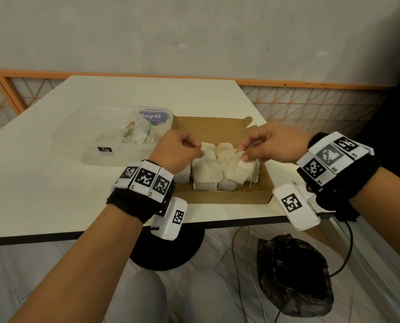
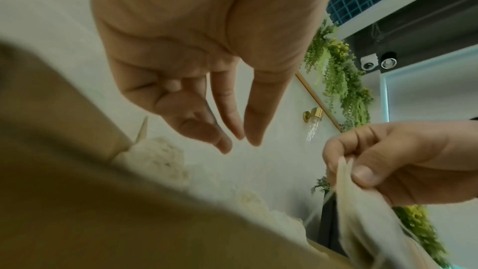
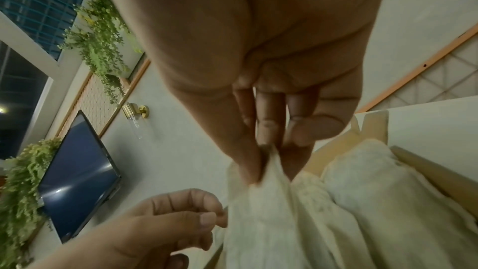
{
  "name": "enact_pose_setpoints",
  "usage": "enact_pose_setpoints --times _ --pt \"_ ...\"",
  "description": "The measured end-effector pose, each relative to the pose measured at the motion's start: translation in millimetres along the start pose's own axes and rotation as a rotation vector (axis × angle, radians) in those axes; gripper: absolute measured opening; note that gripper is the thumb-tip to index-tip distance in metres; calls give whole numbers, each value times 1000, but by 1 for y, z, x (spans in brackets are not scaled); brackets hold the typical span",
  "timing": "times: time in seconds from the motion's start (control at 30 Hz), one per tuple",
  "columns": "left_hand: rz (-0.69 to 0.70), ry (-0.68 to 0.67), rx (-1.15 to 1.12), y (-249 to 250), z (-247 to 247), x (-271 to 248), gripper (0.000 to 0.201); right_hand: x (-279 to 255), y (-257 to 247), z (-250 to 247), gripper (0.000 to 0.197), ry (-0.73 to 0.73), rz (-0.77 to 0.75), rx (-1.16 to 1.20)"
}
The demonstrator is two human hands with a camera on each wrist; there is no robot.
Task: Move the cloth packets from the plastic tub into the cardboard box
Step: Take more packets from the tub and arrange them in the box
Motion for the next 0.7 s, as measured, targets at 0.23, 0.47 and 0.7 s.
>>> enact_pose_setpoints --times 0.23,0.47,0.7 --pt "-109 -186 358 -7 29 0 17 15 18 41 23 -96 117 -16" --pt "-156 -129 690 -9 31 4 33 16 26 27 38 190 86 10" --pt "-174 -134 768 -12 31 0 24 -8 30 26 11 229 55 -180"
Point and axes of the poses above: each hand's wrist, its own x-axis towards the middle knuckle, its own z-axis out of the palm, y = z × x, the point moved 8 cm from there along x, towards the middle knuckle, and after that the axes turned 4 degrees about -y, right-handed, at the moved point
